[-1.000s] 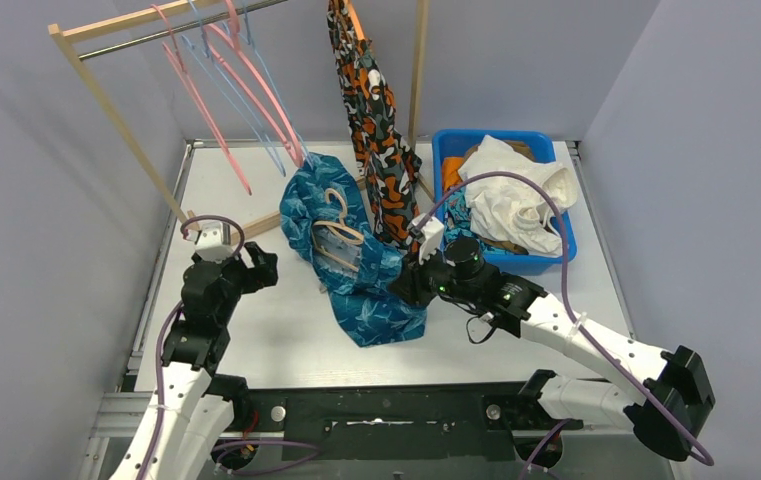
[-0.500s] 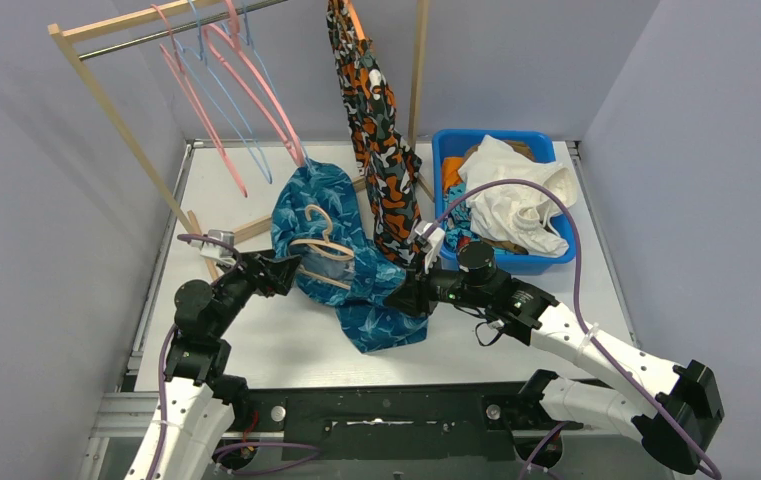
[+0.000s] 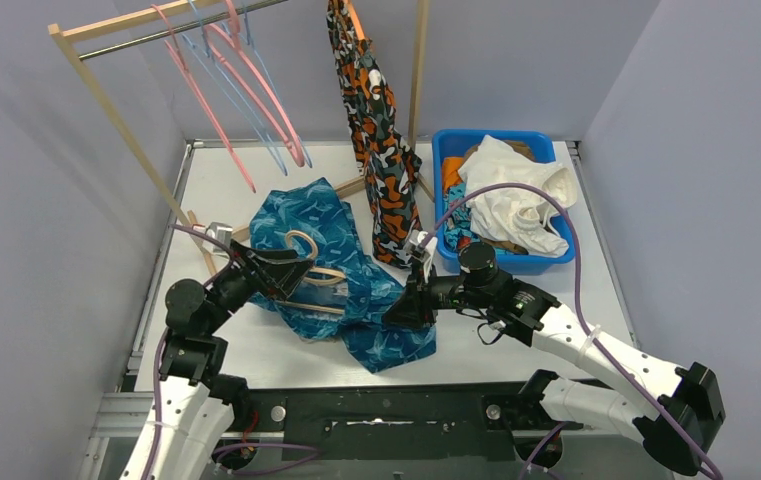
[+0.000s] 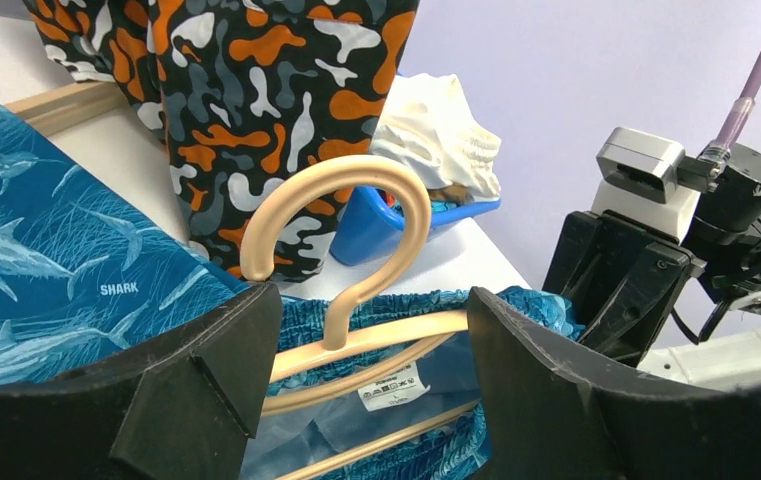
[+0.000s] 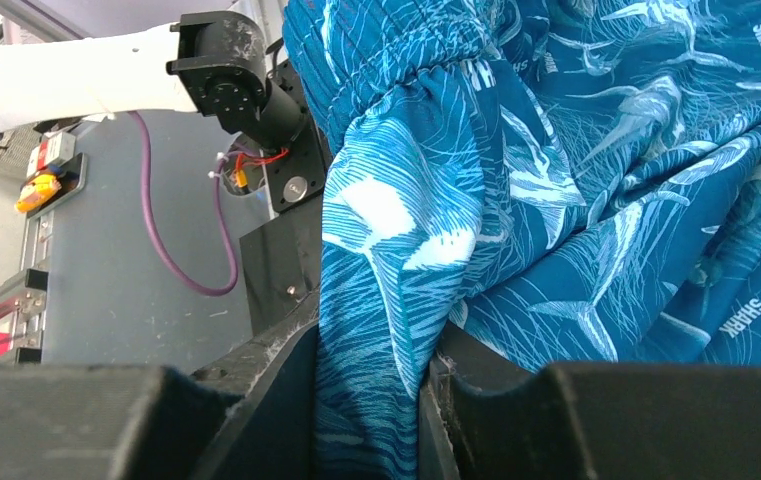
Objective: Remove the shorts from the hanger
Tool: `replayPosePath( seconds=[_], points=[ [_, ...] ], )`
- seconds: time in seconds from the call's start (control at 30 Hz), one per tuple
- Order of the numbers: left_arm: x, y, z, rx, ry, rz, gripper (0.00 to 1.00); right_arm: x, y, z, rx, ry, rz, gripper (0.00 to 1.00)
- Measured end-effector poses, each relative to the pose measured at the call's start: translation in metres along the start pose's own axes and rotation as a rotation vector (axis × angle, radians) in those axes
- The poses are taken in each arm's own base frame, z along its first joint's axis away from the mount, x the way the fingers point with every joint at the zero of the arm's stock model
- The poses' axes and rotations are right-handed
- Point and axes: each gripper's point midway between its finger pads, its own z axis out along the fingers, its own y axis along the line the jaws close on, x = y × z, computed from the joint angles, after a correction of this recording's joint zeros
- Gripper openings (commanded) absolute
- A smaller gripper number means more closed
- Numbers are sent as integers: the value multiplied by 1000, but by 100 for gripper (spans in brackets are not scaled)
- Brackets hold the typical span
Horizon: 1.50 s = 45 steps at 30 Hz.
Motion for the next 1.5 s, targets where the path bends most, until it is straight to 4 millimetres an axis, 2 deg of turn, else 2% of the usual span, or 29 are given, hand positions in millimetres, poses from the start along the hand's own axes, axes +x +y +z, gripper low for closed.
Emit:
replayPosePath(
  seconds=[0.13, 0.37, 0.63, 0.8, 0.9, 0.97, 1.03, 1.1, 1.13, 1.17, 1.3, 1.4, 1.5],
  points=[
    [8, 3, 3, -8, 39, -5, 61, 1, 2, 1, -16, 6, 9, 0],
    [29, 25, 4, -80, 132, 37, 55, 8, -1, 7, -21, 37, 61, 0],
    [44, 44, 9, -119, 199, 88, 39, 6, 0, 9, -27, 29, 88, 0],
    [50, 47, 9, -108, 201, 101, 17, 11, -4, 14, -21, 49, 114, 2],
    [52, 48, 8, -103, 196, 109, 2, 13, -7, 17, -18, 60, 126, 9],
    [50, 47, 8, -100, 187, 121, 0, 13, -8, 18, -17, 63, 127, 15],
    [48, 47, 8, -99, 181, 137, 0, 10, -7, 18, -15, 64, 124, 28],
    [46, 47, 7, -101, 174, 150, 0, 7, -7, 17, -2, 67, 118, 50],
    [46, 47, 7, -103, 174, 157, 0, 5, -8, 16, 9, 70, 117, 58],
    [46, 49, 6, -108, 175, 171, 0, 2, -10, 15, 24, 69, 111, 63],
    [46, 57, 2, -148, 176, 206, 0, -21, -17, 10, 104, 31, 66, 73],
    [46, 60, 0, -169, 173, 219, 0, -35, -21, 4, 162, 1, 45, 73],
    [47, 63, -1, -180, 176, 228, 0, -45, -23, 2, 192, -19, 29, 68]
  ],
)
